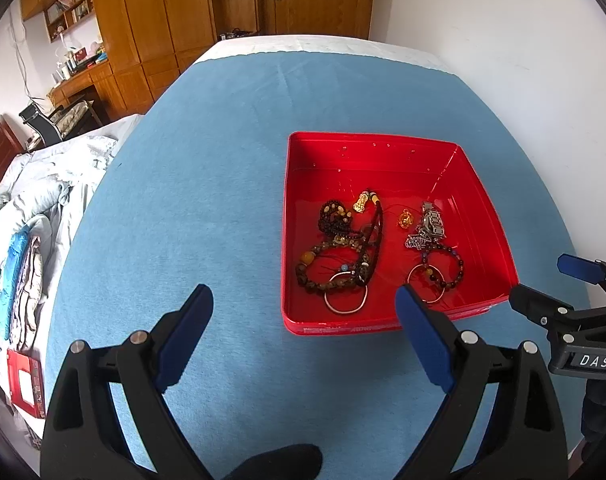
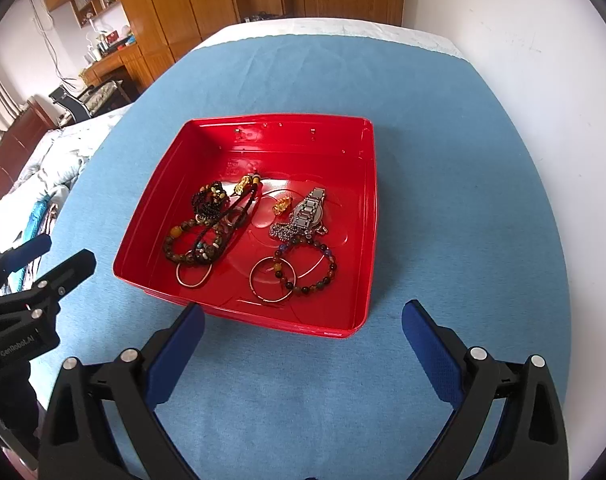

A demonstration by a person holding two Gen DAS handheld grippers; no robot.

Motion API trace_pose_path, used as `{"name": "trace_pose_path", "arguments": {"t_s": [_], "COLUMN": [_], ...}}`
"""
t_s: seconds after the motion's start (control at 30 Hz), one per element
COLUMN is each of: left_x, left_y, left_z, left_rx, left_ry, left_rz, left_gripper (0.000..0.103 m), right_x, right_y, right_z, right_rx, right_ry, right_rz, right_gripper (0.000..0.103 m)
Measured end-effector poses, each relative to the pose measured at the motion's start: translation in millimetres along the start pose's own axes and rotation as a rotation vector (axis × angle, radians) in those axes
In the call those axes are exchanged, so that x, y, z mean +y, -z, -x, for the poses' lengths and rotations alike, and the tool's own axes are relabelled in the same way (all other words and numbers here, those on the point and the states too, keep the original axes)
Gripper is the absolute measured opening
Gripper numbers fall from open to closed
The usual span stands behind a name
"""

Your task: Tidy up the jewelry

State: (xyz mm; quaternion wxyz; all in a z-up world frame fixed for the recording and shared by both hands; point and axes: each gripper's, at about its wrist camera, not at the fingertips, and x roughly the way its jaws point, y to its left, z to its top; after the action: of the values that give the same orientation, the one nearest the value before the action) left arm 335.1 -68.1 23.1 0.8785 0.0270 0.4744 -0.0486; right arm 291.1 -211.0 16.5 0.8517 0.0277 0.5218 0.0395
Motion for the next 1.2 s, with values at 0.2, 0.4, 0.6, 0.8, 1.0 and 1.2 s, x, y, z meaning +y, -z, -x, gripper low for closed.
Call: {"name": "trace_pose_path", "arguments": {"t_s": [0.2, 0.4, 0.6, 0.8, 1.0, 1.2], "left_x": [0.3, 0.9, 0.5, -0.5, -1.1, -1.7], "left_y": [0.0, 0.3, 0.3, 0.3, 1.3, 0.7], "left_z": [-0.1, -0.6, -1.2, -2.1, -3.1, -4.5], "left_rx": [0.001, 0.004, 0.006, 0.008, 0.011, 0.014], "left_ry": [0.0, -0.001, -0.002, -0.001, 0.0, 0.002], "left_rz": [-0.001, -0.003, -0.001, 0.0, -0.003, -0.004], "left_gripper": [0.091, 0.091, 0.091, 0.091, 0.091, 0.091], "right_x": [-0.1, -0.2, -0.1, -0.4, -0.4, -0.7], "right_y": [-0.3, -0.6, -1.0, -1.4, -1.6, -1.4], "right_z": [-0.4, -1.1, -1.7, -2.2, -2.6, -2.5], "right_rx": [0.002, 0.002, 0.003, 0.004, 0.005, 0.004], "right_ry": [-0.001, -0.002, -0.003, -0.003, -0.004, -0.003], "right_rz": [-0.001, 0.0, 0.0, -0.001, -0.001, -0.001], "right_gripper": [0.099, 0.099, 0.099, 0.099, 0.099, 0.099]}}
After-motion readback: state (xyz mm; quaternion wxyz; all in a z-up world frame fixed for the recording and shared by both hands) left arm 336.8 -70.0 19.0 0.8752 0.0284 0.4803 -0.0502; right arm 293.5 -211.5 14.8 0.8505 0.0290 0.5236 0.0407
